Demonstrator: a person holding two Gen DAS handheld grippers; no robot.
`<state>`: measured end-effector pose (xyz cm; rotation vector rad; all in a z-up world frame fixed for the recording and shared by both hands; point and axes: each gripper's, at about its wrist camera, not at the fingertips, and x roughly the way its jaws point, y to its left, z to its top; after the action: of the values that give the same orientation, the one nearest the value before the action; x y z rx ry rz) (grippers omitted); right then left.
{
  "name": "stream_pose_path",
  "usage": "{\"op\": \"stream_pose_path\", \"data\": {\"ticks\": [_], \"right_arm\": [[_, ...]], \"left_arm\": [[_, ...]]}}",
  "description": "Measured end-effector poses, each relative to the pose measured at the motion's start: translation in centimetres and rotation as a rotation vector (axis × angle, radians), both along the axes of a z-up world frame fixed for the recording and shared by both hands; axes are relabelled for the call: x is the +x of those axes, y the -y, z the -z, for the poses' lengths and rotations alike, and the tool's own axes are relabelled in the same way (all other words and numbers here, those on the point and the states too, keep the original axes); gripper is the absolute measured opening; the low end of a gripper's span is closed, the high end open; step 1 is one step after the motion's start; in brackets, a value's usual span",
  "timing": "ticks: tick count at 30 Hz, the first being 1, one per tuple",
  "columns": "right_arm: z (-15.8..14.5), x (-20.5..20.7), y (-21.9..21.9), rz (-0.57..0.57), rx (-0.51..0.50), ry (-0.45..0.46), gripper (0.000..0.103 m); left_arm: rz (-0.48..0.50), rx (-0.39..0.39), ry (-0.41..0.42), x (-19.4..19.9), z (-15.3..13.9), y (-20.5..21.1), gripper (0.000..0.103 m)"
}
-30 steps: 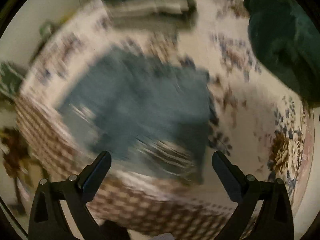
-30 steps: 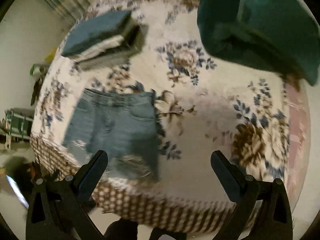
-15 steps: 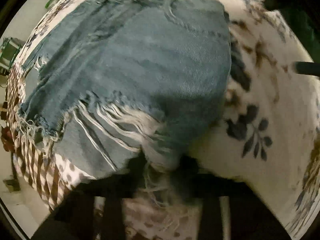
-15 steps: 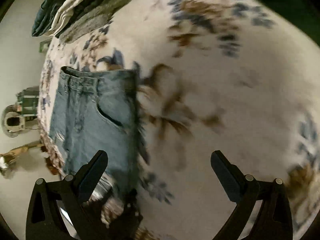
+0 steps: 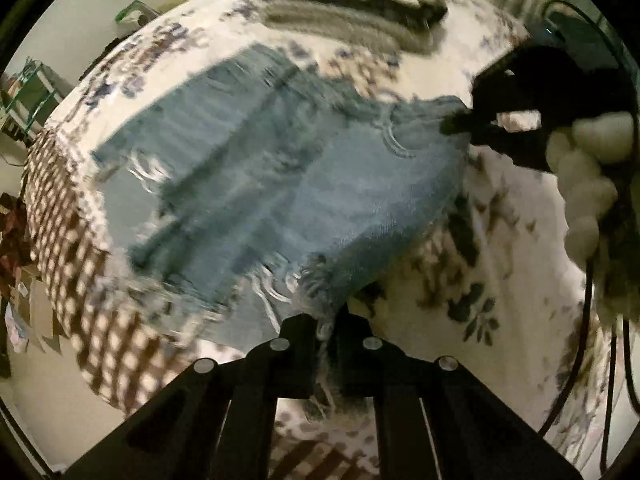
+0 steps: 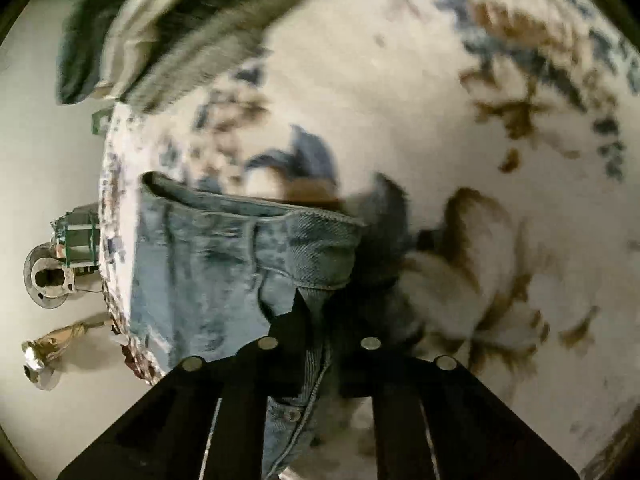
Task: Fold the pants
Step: 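Grasp the shorts waistband with the right gripper while the left gripper grasps the frayed hem, then fold the shorts in half with both grippers, then open both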
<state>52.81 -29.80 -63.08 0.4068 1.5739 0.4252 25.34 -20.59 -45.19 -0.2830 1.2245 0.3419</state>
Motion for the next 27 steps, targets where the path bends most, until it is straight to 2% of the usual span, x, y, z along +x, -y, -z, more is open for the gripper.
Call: {"op": "stream_pose_path", "data": {"ticks": [2, 3, 5, 6, 7, 10, 13, 16, 21, 27], "right_arm": [[-3.2, -0.5, -1.2, -0.01, -0.001, 0.036, 0.009], [-4.6, -0.7, -1.8, -0.015, 0.0, 0.048, 0.008], [-7.4, -0.8, -3.5, -0.034, -0.004, 0.076, 0.008], [-8.8, -0.7, -4.8, -0.048, -0.008, 0.09, 0.008], [-10.0, -0.5, -6.6, -0.063, -0.013, 0.101, 0.008], [-12.4, 0.2, -10.8, -0.102, -0.032, 0.122, 0.008], [-13.3, 1.6, -16.0, -0.122, -0.046, 0.124, 0.008], [-12.7, 2.8, -21.1, -0.152, -0.084, 0.119, 0.008], [-8.5, 4.8, -29.2, -0.229, -0.181, 0.093, 0.008], [-4.0, 5.3, -34.9, -0.331, -0.295, 0.093, 0.008]], "left_arm": [[-0.028, -0.012, 0.032, -1.3, -1.0, -1.7, 0.004], [-0.042, -0.019, 0.051, -1.8, -2.6, -3.3, 0.004], [-0.072, -0.035, 0.075, 0.3, -1.9, -5.6, 0.004], [-0.092, -0.043, 0.085, 0.4, -2.8, -7.6, 0.004], [-0.108, -0.05, 0.093, 2.3, -1.9, -8.4, 0.004], [-0.157, -0.07, 0.104, 4.1, -1.3, -12.3, 0.004], [-0.191, -0.083, 0.095, 5.2, -0.2, -16.3, 0.004], [-0.22, -0.074, 0.076, 6.5, 1.8, -20.4, 0.004], [-0.288, -0.116, 0.02, 7.7, 6.2, -26.7, 0.005], [-0.319, -0.15, -0.005, 8.2, 9.0, -29.2, 0.005]]}}
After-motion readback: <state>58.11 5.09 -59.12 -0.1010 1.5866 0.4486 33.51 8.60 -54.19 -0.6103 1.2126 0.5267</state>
